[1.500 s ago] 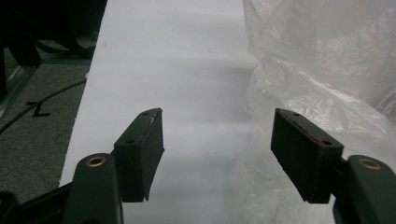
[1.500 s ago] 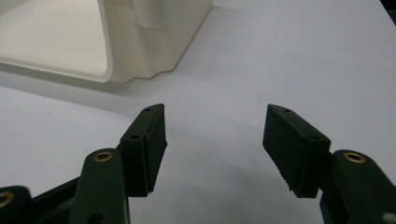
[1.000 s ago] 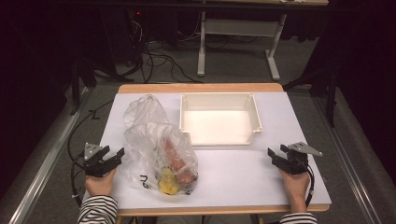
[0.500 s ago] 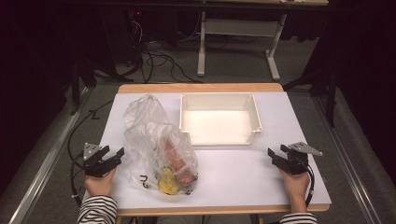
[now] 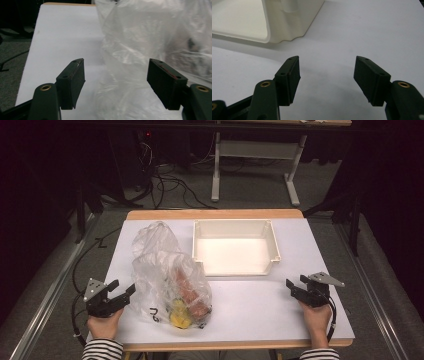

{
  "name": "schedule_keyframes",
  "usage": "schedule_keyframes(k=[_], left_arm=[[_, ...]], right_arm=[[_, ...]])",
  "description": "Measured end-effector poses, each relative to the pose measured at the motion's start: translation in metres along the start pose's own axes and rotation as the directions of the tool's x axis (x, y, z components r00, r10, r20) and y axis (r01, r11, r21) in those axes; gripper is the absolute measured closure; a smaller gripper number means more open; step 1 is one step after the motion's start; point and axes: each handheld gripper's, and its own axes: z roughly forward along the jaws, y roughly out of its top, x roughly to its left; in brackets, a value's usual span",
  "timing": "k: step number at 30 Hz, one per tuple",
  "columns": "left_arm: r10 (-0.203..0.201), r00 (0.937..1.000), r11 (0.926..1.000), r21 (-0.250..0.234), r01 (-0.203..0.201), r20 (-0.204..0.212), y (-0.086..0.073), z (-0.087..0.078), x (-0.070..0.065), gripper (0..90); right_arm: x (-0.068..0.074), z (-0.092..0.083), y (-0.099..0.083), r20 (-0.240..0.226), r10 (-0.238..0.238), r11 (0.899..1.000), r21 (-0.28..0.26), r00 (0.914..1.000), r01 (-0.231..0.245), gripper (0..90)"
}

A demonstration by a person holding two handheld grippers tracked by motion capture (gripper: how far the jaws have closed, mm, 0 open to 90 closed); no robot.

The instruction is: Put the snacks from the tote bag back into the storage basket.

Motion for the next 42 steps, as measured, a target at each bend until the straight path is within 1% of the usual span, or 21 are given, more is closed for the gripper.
schedule_keyframes(k=[1, 4, 6, 9, 13, 15, 16, 19, 20, 21, 22, 23, 24, 26, 27, 28, 37, 38, 39, 40, 42], left_arm=[[0.018, 0.9997, 0.9998, -0.004, -0.018, 0.017, 0.002, -0.005, -0.008, 30.4], [0.039, 0.9985, 0.9992, -0.006, -0.039, 0.039, 0.004, -0.009, -0.016, 29.5], [0.07, 0.9951, 0.9975, -0.009, -0.07, 0.069, 0.006, -0.013, -0.03, 28.7], [0.083, 0.9918, 0.9964, 0.004, -0.084, 0.097, 0.007, -0.013, -0.037, 27.0], [0.107, 0.9832, 0.9933, 0.029, -0.112, 0.148, 0.007, -0.007, -0.05, 24.6], [0.115, 0.9778, 0.9903, 0.056, -0.127, 0.175, 0.007, 0.001, -0.056, 22.9], [0.115, 0.9778, 0.9903, 0.056, -0.127, 0.175, 0.007, 0.001, -0.056, 22.4], [0.121, 0.9721, 0.9852, 0.096, -0.142, 0.201, 0.007, 0.012, -0.061, 20.8], [0.126, 0.9698, 0.9822, 0.111, -0.152, 0.209, 0.007, 0.015, -0.062, 20.8], [0.148, 0.9646, 0.9738, 0.138, -0.181, 0.218, 0.006, 0.021, -0.067, 20.9], [0.148, 0.9646, 0.9738, 0.138, -0.181, 0.218, 0.006, 0.021, -0.067, 20.9], [0.172, 0.9596, 0.964, 0.163, -0.21, 0.223, 0.005, 0.028, -0.07, 21.0], [0.177, 0.9575, 0.9598, 0.175, -0.219, 0.228, 0.005, 0.031, -0.072, 21.1], [0.182, 0.9561, 0.9573, 0.181, -0.226, 0.23, 0.004, 0.034, -0.073, 21.3], [0.189, 0.9532, 0.9509, 0.198, -0.238, 0.236, 0.003, 0.039, -0.075, 21.7], [0.189, 0.9532, 0.9509, 0.198, -0.238, 0.236, 0.003, 0.039, -0.075, 22.0], [0.215, 0.9484, 0.9315, 0.243, -0.271, 0.233, -0.003, 0.052, -0.081, 27.3], [0.224, 0.9476, 0.926, 0.253, -0.28, 0.228, -0.004, 0.053, -0.082, 31.1], [0.224, 0.9476, 0.926, 0.253, -0.28, 0.228, -0.004, 0.053, -0.082, 33.7], [0.233, 0.945, 0.9214, 0.258, -0.29, 0.229, -0.005, 0.054, -0.083, 33.7], [0.249, 0.9405, 0.9115, 0.272, -0.308, 0.231, -0.006, 0.056, -0.084, 41.0]], right_arm=[[0.0, 0.0, 0.0, 0.0, 0.0, 1.0, 0.0, 1.0, 0.0, 37.6], [0.001, 0.0, 0.0, 0.002, 0.002, 1.0, -0.002, 1.0, -0.002, 37.5], [0.001, 0.0, 0.0, 0.005, -0.004, 1.0, -0.001, 1.0, 0.004, 37.4], [0.001, 0.0, 0.0, 0.006, -0.004, 1.0, -0.002, 1.0, 0.004, 37.3], [0.001, -0.001, 0.0, 0.006, -0.003, 1.0, -0.004, 1.0, 0.003, 37.2], [0.001, 0.0, 0.0, 0.007, -0.013, 1.0, -0.006, 0.9999, 0.013, 37.1], [0.001, -0.001, 0.0, 0.008, -0.013, 1.0, -0.006, 0.9999, 0.013, 37.0], [0.001, -0.001, 0.0, 0.009, -0.006, 1.0, -0.007, 0.9999, 0.007, 36.9], [0.001, -0.001, 0.0, 0.01, -0.006, 1.0, -0.007, 0.9999, 0.006, 36.9], [0.001, -0.001, 0.0, 0.009, -0.008, 1.0, -0.006, 0.9999, 0.009, 36.9], [0.001, -0.001, 0.0, 0.009, -0.008, 1.0, -0.006, 0.9999, 0.009, 36.9], [0.002, -0.001, 0.0, 0.01, -0.007, 1.0, -0.006, 0.9999, 0.007, 36.9], [0.002, -0.001, 0.0, 0.011, -0.009, 1.0, -0.007, 0.9999, 0.009, 36.9], [0.002, -0.001, 0.0, 0.011, -0.012, 1.0, -0.006, 0.9999, 0.012, 36.9], [0.002, -0.001, 0.0, 0.011, -0.011, 1.0, -0.007, 0.9999, 0.011, 36.8], [0.002, -0.001, 0.0, 0.011, -0.011, 1.0, -0.007, 0.9999, 0.011, 36.8], [0.002, -0.001, 0.0, 0.012, -0.013, 1.0, -0.006, 0.9998, 0.013, 36.6], [0.002, -0.001, 0.0, 0.012, -0.014, 1.0, -0.006, 0.9998, 0.014, 36.6], [0.002, -0.001, 0.0, 0.012, -0.014, 1.0, -0.006, 0.9998, 0.014, 36.6], [0.002, -0.001, 0.0, 0.012, -0.013, 1.0, -0.007, 0.9998, 0.013, 36.5], [0.002, -0.001, 0.0, 0.013, -0.012, 1.0, -0.007, 0.9998, 0.012, 36.4]])
